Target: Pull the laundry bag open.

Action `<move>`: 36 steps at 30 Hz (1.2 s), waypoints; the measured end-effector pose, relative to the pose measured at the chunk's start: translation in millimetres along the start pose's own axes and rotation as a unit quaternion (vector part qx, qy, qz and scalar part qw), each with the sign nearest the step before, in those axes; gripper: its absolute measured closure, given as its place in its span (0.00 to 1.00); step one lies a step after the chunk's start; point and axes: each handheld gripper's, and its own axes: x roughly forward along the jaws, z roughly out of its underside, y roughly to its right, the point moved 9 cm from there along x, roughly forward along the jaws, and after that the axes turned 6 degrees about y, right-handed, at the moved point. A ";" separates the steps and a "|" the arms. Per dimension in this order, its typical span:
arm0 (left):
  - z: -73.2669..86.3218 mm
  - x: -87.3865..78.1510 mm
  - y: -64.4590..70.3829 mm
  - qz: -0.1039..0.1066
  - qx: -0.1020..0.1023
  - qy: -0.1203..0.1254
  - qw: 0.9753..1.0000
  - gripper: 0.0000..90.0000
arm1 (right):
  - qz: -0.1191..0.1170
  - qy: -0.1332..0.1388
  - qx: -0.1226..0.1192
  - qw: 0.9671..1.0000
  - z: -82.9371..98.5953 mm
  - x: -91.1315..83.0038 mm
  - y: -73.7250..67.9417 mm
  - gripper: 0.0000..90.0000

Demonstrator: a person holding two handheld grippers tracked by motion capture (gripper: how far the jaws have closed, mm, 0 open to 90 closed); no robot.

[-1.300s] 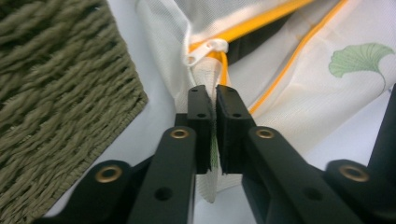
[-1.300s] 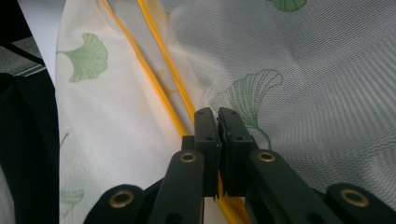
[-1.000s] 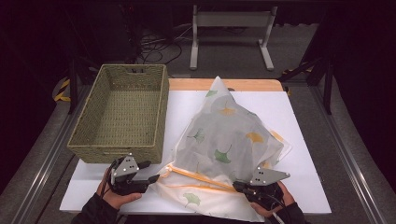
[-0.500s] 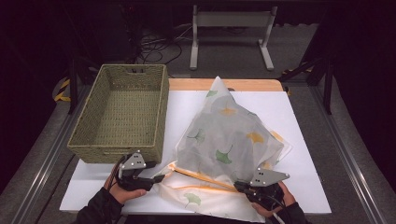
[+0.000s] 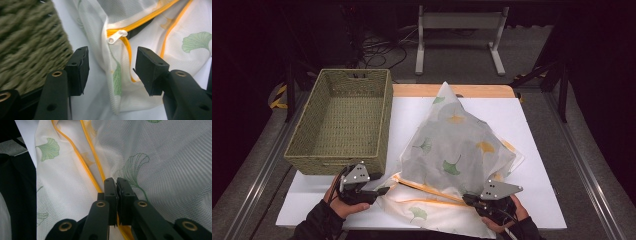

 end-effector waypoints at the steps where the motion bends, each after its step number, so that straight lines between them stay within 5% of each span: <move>1: 0.7 -0.2 -1.0 -0.004 0.000 -0.001 1.000 0.52 | 0.000 0.001 -0.001 1.000 -0.2 -0.2 -0.3 0.97; 6: 5.6 11.4 -2.8 -0.007 0.004 -0.024 1.000 0.63 | 0.001 0.000 -0.001 1.000 -0.4 0.1 -0.5 0.97; 15: 5.9 30.4 -2.7 -0.006 0.015 -0.050 0.999 0.60 | 0.003 0.000 0.001 1.000 0.4 1.7 0.7 0.96; 20: 5.1 35.9 -1.7 -0.005 0.024 -0.057 0.998 0.78 | 0.003 0.001 0.002 1.000 1.0 4.0 2.1 0.96; 24: 4.4 34.5 -5.0 -0.012 0.023 -0.056 0.998 0.97 | 0.002 0.001 0.003 1.000 0.9 6.7 2.3 0.95; 36: 5.3 13.0 -18.6 -0.039 0.000 -0.031 0.999 0.98 | 0.019 -0.026 -0.001 0.999 7.1 26.7 9.6 0.96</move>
